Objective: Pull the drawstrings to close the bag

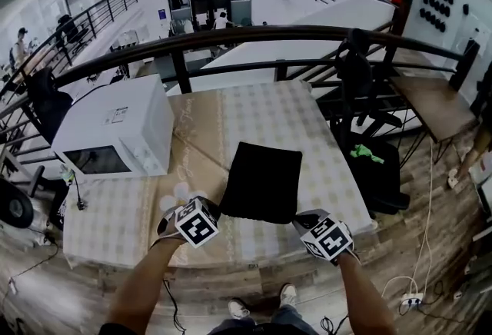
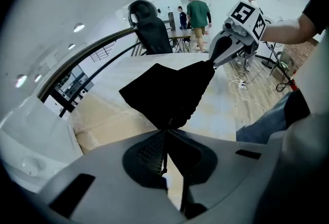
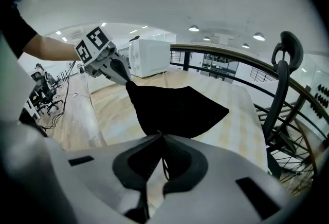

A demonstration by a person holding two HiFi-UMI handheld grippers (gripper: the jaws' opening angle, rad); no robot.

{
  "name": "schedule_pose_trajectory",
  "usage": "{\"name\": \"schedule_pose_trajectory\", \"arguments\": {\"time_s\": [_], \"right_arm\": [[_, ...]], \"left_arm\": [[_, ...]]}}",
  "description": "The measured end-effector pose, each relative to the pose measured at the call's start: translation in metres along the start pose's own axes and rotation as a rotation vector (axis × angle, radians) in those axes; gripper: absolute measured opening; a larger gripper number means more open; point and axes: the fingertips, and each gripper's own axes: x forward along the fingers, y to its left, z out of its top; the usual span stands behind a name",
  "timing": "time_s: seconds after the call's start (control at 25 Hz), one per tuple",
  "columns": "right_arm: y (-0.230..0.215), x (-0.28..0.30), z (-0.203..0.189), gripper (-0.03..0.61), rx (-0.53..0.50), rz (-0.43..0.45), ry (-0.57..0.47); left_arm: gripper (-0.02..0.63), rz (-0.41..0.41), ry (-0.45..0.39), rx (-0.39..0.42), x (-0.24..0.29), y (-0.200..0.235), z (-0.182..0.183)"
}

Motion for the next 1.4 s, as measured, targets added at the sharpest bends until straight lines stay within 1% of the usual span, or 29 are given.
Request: {"name": "schedule_pose_trajectory", "arguments": {"time_s": [0.16, 0.36, 0.6, 0.72, 0.92, 1.16, 1.4], "right_arm": [[-0.014, -0.011, 0.025, 0.025, -0.016, -0.04, -0.052], [-0.03, -0.029, 0.055, 0.025, -0.019, -0.085, -0.131], [-0.045, -0.048, 0.089, 0.023, -0.039, -0.121, -0.204], [-0.053, -0.061, 0.108, 0.025, -0.056, -0.146, -0.252], [-0.062, -0.083, 0.137, 0.025, -0.104, -0.177, -0.317], [-0.071, -0.107, 0.172, 0.025, -0.127, -0.21, -0.413], [-0.075, -0.136, 0.207, 0.025, -0.173, -0.251, -0.515]], "left_arm": [[0.025, 0.077, -0.07, -0.044, -0.021, 0.017, 0.017], [0.025, 0.168, -0.13, -0.063, -0.045, 0.034, 0.037], [0.025, 0.272, -0.238, -0.142, -0.078, 0.054, 0.059], [0.025, 0.324, -0.294, -0.18, -0.096, 0.063, 0.07], [0.025, 0.427, -0.369, -0.216, -0.126, 0.073, 0.085], [0.025, 0.511, -0.446, -0.267, -0.16, 0.084, 0.1], [0.025, 0.595, -0.544, -0.32, -0.202, 0.094, 0.118]]}}
